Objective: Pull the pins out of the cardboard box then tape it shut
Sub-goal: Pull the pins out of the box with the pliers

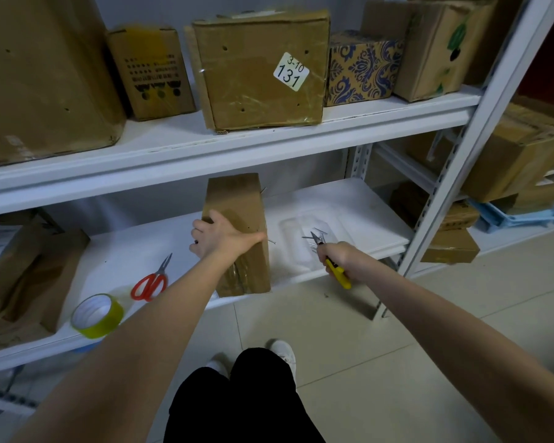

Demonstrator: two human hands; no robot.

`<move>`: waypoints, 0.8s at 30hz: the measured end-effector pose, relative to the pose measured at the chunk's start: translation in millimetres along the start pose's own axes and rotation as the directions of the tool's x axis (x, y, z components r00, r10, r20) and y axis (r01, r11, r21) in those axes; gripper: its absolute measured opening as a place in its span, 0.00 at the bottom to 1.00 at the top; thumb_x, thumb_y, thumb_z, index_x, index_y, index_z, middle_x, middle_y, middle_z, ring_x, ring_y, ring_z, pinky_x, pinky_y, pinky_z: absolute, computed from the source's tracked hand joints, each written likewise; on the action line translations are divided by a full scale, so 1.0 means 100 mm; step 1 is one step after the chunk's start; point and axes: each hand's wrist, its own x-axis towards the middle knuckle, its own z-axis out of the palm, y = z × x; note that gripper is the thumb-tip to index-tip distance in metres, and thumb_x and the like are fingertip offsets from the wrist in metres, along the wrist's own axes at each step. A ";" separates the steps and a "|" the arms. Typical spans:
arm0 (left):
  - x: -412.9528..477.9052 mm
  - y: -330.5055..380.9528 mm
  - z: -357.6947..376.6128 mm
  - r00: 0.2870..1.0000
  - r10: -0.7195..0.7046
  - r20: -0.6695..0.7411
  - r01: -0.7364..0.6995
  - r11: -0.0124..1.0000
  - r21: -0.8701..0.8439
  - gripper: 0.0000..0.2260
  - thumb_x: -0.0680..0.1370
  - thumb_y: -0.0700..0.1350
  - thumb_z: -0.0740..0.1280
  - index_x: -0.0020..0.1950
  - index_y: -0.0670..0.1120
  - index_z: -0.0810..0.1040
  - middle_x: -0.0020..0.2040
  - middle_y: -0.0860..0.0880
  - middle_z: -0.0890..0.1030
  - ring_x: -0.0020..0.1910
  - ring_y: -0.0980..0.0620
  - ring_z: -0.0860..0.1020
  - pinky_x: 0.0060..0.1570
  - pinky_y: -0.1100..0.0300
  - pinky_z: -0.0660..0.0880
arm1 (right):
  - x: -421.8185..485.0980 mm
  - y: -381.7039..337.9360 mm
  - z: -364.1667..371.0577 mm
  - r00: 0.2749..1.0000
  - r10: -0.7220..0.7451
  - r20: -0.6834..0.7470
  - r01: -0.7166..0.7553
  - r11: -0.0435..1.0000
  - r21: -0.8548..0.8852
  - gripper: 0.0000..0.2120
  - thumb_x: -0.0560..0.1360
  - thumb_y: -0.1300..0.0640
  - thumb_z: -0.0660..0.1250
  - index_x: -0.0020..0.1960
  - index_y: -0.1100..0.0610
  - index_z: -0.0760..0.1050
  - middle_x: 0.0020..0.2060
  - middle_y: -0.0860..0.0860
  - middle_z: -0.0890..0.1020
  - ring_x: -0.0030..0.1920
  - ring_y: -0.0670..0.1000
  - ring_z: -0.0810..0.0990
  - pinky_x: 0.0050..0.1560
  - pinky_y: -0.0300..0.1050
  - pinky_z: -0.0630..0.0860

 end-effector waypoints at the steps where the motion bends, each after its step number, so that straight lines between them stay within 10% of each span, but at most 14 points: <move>1: 0.00 0.00 -0.01 1.000 0.008 0.013 -0.008 1.000 -0.001 0.48 0.62 0.68 0.72 0.71 0.45 0.55 0.68 0.38 0.62 0.67 0.39 0.63 0.62 0.46 0.66 | 0.02 -0.02 -0.05 0.999 -0.027 -0.038 0.026 0.999 -0.031 0.05 0.69 0.61 0.62 0.36 0.62 0.69 0.30 0.56 0.71 0.29 0.54 0.69 0.33 0.41 0.69; 9: 0.21 -0.21 -0.30 0.981 0.043 0.187 -0.067 0.990 0.126 0.49 0.63 0.62 0.74 0.74 0.49 0.51 0.69 0.40 0.59 0.69 0.38 0.60 0.65 0.44 0.63 | 0.25 -0.02 -0.17 0.950 -0.161 -0.268 -0.026 0.815 -0.579 0.14 0.76 0.49 0.57 0.38 0.57 0.70 0.33 0.51 0.76 0.35 0.51 0.75 0.43 0.42 0.71; 18: 0.28 -0.21 -0.26 0.991 0.087 0.100 -0.098 0.989 0.107 0.50 0.61 0.71 0.71 0.73 0.49 0.52 0.71 0.40 0.59 0.71 0.39 0.59 0.68 0.41 0.59 | 0.46 -0.02 0.03 0.941 -0.183 -0.285 -0.056 0.745 -0.665 0.15 0.72 0.45 0.62 0.46 0.57 0.72 0.43 0.51 0.77 0.44 0.54 0.75 0.44 0.43 0.71; 24: 0.34 -0.07 -0.23 0.993 0.093 0.077 -0.103 0.983 0.151 0.50 0.63 0.72 0.68 0.75 0.49 0.52 0.73 0.39 0.57 0.73 0.37 0.57 0.70 0.37 0.55 | 0.36 -0.22 0.27 0.949 -0.302 -0.095 0.214 0.831 -0.513 0.13 0.70 0.49 0.64 0.40 0.60 0.69 0.38 0.54 0.74 0.41 0.56 0.74 0.39 0.43 0.69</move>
